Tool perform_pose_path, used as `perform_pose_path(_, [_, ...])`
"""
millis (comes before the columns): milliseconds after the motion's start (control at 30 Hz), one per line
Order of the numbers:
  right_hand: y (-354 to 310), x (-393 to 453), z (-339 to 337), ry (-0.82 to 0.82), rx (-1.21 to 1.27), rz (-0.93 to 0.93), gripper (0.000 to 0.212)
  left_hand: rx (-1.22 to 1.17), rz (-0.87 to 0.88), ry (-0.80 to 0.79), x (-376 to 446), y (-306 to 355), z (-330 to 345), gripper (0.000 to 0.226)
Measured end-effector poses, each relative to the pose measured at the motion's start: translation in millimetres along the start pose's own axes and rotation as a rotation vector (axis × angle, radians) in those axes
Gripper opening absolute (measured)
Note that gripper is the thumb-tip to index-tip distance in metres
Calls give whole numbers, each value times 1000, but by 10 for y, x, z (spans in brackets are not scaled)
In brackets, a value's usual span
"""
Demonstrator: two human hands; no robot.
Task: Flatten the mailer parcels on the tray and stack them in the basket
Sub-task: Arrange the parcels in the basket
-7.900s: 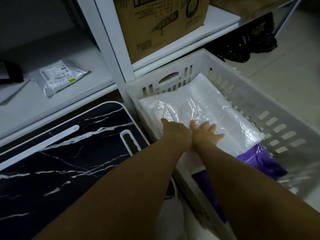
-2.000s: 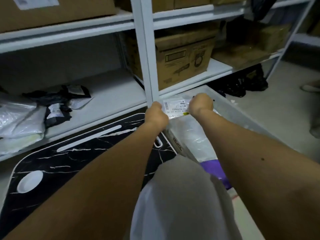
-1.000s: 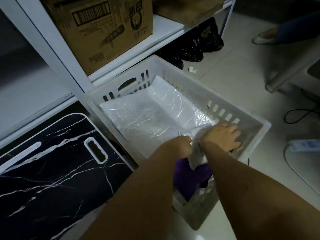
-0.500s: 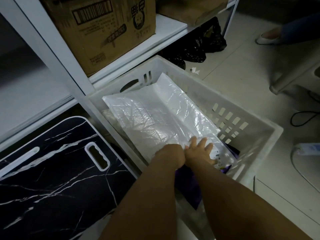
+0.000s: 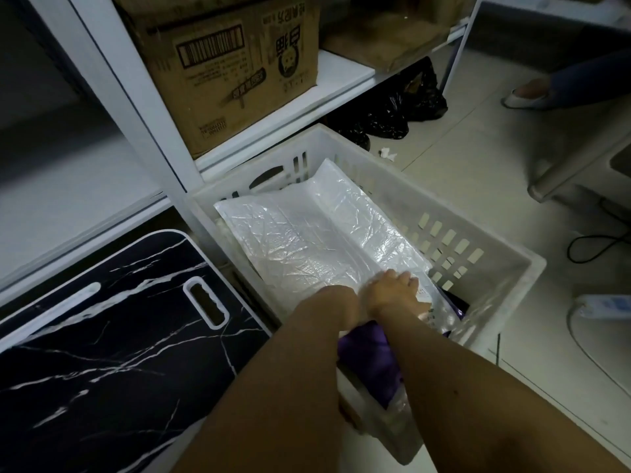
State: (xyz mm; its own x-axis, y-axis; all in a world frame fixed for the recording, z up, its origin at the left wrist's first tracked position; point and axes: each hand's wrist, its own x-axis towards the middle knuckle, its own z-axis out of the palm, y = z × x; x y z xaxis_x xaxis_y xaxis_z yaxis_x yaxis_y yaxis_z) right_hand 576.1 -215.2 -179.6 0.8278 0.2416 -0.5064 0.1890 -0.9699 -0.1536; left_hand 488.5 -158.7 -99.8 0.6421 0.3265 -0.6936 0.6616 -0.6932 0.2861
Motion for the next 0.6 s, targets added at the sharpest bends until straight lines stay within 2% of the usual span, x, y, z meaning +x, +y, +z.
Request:
perform_pose_path(100, [-38,-77,-168,86,62,-21,50,-15,33,36,-205,47,-97,47])
perform_pose_path(233, [-274,-299,-486,126,90,-157,46,-9,-1,141,-492,-85,-293,45])
perform_pose_path(367, [-616,-701,-815,97,69,-375,45,-121,-29,318,-924,-296,-625,43])
perform_pose_path(433, [-804,-897,-901,95,35,-489,36,-152,-43,389,-1164,-459,-744,43])
perform_pose_path(500, [-1031,-1090,-972,89,-84,-633,24,-166,-82,419,-1392,-696,-794,39])
perform_pose_path(600, [-1524,-1583,-989,105,-231,-835,25,-200,-188,476,-1863,-1267,-739,34])
